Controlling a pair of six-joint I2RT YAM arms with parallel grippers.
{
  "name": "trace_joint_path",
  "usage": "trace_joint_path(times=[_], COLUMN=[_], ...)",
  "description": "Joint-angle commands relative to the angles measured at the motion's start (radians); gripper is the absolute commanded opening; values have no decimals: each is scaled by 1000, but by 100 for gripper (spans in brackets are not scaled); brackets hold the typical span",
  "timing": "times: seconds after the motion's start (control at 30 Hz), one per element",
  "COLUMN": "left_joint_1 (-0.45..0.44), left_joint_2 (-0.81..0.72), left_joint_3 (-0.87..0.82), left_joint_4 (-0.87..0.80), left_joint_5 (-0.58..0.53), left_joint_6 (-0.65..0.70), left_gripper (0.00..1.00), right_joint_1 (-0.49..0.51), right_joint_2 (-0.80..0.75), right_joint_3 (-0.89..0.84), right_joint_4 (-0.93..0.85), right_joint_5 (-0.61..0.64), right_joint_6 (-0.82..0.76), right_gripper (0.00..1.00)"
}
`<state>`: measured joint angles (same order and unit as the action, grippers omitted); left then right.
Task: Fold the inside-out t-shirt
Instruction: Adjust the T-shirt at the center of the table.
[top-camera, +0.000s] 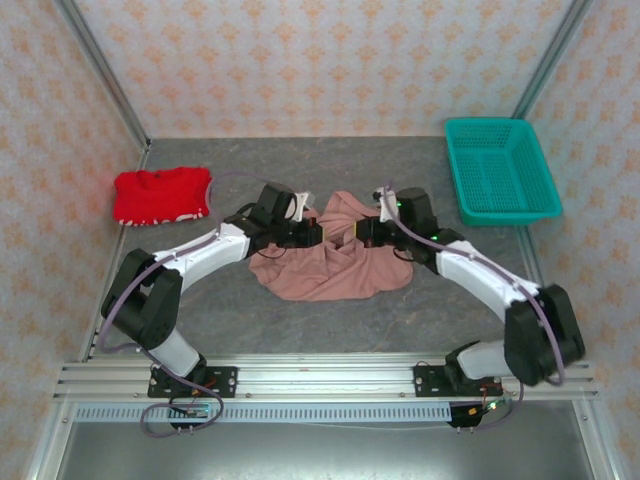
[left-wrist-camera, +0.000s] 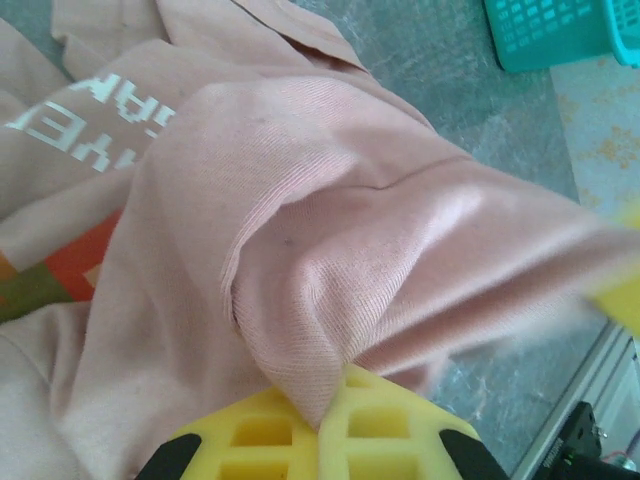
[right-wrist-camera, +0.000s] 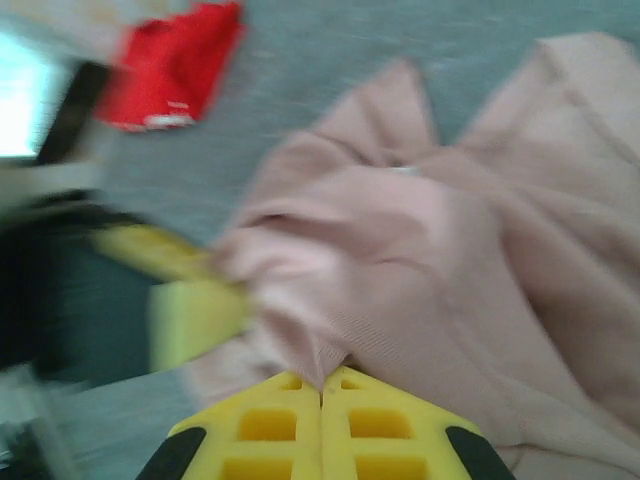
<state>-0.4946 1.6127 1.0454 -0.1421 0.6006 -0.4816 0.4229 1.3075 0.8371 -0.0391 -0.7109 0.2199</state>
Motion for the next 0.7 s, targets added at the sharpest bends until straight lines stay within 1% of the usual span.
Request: trace_joint_path(times=[0.0,0.07,0.1,0.17,0.23,0.3,0.37,0.43,0.5,0.57,0.67], left_joint_1=[7,6,7,7,1,-8,-29,-61,-103,-134,-148], left_joint_2=[-29,-28,-31,-45,-86,-147,-211,-246,-232,-189,-111], left_joint_3=[27,30,31,26,-2,-55,-113,-139,-121,-83,-31], left_joint_4=[-42,-53,-67,-79,-79,-53,-8,19,8,-20,-36], left_joint_5=[-75,-105,-132,-173,-200,-211,-188,-148,-128,-155,-179], left_joint_6=[50,63,70,80,96,109,138,172,207,227,232], left_gripper=[0,5,11,17,32,41,47,51,51,51,50], right_joint_1=[-18,-34,-42,-61,-85,-115,-140,-152,-159,-164,-171], right_joint_2=[-63,-73,-75,-77,-70,-68,-69,-67,-67,-69,-73], right_joint_3=[-16,-17,-16,-13,-17,-31,-45,-45,-36,-22,-10], right_joint_4=[-7,3,10,3,8,32,55,42,-11,-73,-116], right_joint_5=[-274,-326,-344,-357,-380,-399,-412,-423,-415,-403,-389], right_joint_6=[163,220,239,254,266,292,317,310,280,240,219], right_gripper=[0,0,0,0,0,0,0,0,0,0,0])
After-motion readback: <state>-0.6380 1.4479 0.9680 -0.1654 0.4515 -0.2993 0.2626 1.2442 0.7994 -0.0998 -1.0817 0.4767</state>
